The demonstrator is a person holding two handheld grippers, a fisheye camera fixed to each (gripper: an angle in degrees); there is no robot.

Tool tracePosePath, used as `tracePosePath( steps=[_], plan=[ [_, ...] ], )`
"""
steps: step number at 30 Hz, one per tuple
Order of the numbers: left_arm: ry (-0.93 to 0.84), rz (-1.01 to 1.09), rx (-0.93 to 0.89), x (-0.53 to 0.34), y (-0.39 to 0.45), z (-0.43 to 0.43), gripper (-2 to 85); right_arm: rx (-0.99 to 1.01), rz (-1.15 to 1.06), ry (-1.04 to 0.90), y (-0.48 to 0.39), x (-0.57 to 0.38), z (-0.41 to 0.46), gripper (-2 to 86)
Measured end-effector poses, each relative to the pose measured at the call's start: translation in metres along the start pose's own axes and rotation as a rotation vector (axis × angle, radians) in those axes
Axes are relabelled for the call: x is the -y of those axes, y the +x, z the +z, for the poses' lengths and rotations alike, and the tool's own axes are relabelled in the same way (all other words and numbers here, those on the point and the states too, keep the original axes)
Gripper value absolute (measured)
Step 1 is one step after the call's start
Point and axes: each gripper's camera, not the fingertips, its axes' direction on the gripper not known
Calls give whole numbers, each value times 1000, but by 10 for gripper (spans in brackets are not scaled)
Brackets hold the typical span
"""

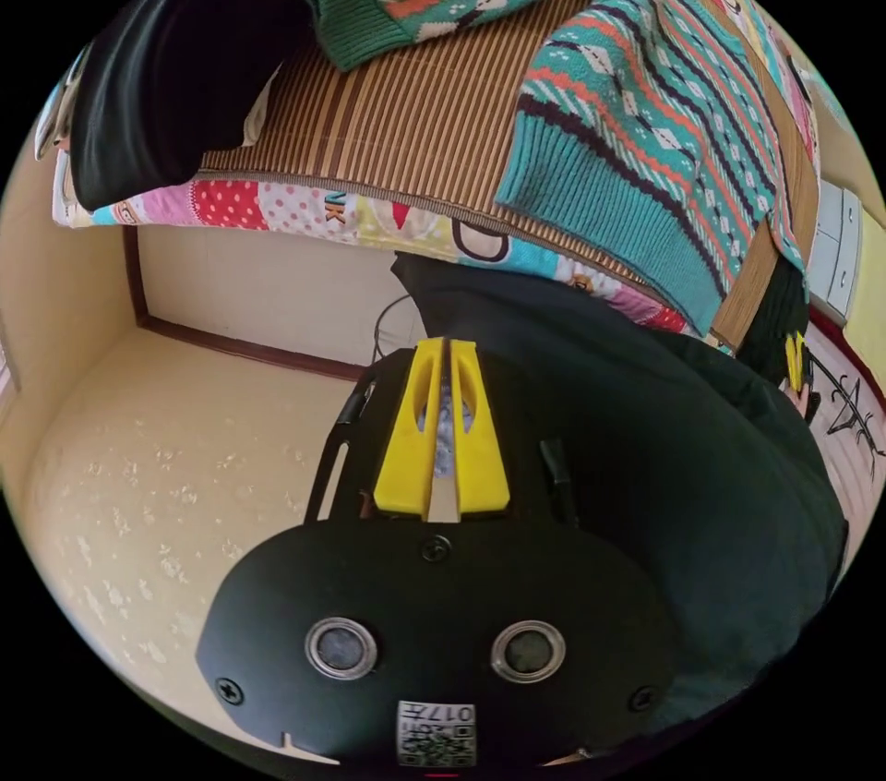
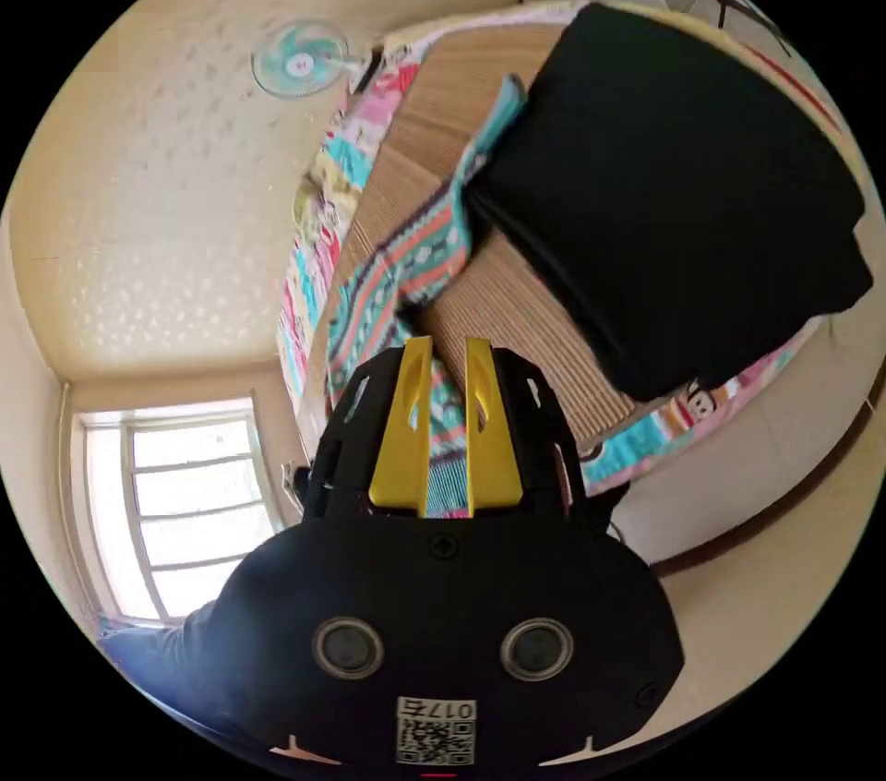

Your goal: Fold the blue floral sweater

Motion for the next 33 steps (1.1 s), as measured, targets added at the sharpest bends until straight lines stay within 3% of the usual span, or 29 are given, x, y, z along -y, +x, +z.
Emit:
tracePosePath(
  steps=[1, 6, 9, 13, 16, 23, 28, 33],
  plan=[
    [8, -8, -13, 5, -5, -5, 30, -21, -11, -75, 0, -5, 18, 75],
    [14, 17, -80, 34, -15, -27, 70, -219, -232, -820, -23, -74, 154, 117],
    [48, 54, -81, 55, -16, -45, 81, -382, -366, -692, -39, -83, 135, 125],
    [-22, 196, 55, 92, -7, -50, 84, -279, -231, -702, -20, -69, 121, 128],
    [-91, 276, 212, 105, -5, -45, 91, -321, -172, -734, -10, -69, 117, 134],
    [-207, 415, 255, 136, -31, -36, 84, -317, -106, -766, -17, -68, 111, 137],
    [-217, 353, 77, 176, -76, -53, 91, -250, -28, -757, -19, -73, 113, 140],
    [-272, 320, 48, 217, -110, -54, 98, -228, 44, -724, -17, -83, 113, 131]
  ],
)
